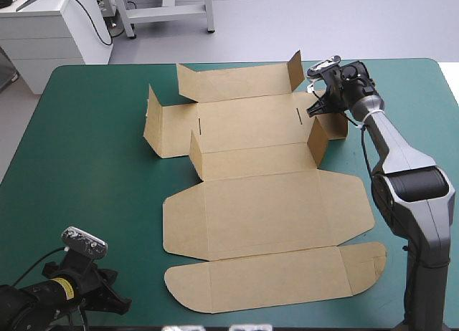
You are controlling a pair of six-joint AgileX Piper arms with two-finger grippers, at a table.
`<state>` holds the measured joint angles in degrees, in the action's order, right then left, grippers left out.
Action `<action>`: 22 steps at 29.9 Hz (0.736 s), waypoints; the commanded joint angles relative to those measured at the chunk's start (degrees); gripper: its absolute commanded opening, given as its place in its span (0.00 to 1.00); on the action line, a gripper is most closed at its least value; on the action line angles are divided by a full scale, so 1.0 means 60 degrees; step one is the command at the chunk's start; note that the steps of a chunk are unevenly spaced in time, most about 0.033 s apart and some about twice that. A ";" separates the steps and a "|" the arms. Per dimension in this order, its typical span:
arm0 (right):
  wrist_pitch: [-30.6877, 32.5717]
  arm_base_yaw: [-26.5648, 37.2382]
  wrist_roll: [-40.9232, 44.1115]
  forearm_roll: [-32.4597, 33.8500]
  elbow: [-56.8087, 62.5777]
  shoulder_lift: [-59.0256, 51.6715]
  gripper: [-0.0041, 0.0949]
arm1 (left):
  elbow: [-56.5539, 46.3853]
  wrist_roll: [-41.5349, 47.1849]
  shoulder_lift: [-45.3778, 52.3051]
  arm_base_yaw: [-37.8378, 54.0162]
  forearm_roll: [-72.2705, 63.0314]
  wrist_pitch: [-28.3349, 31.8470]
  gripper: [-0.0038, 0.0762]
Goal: Fold the box
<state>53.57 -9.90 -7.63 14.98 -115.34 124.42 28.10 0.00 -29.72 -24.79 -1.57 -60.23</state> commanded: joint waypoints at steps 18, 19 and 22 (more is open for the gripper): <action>-0.0338 -0.0240 -0.6465 -0.2620 -0.2049 -0.0629 0.02 | 0.0222 0.0100 -0.0032 -0.0033 -0.0089 0.0353 0.04; -0.0433 -0.0319 -0.6637 -0.2620 -0.2066 -0.0629 0.02 | 0.0222 0.0100 -0.0032 -0.0033 -0.0089 0.0353 0.04; -0.0728 -0.0546 -0.7399 -0.2684 -0.2066 -0.0629 0.02 | 0.0222 0.0100 -0.0032 -0.0033 -0.0089 0.0353 0.04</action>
<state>52.90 -12.09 -46.50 -0.61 -125.64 124.42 28.10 0.00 -29.72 -24.79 -1.57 -60.23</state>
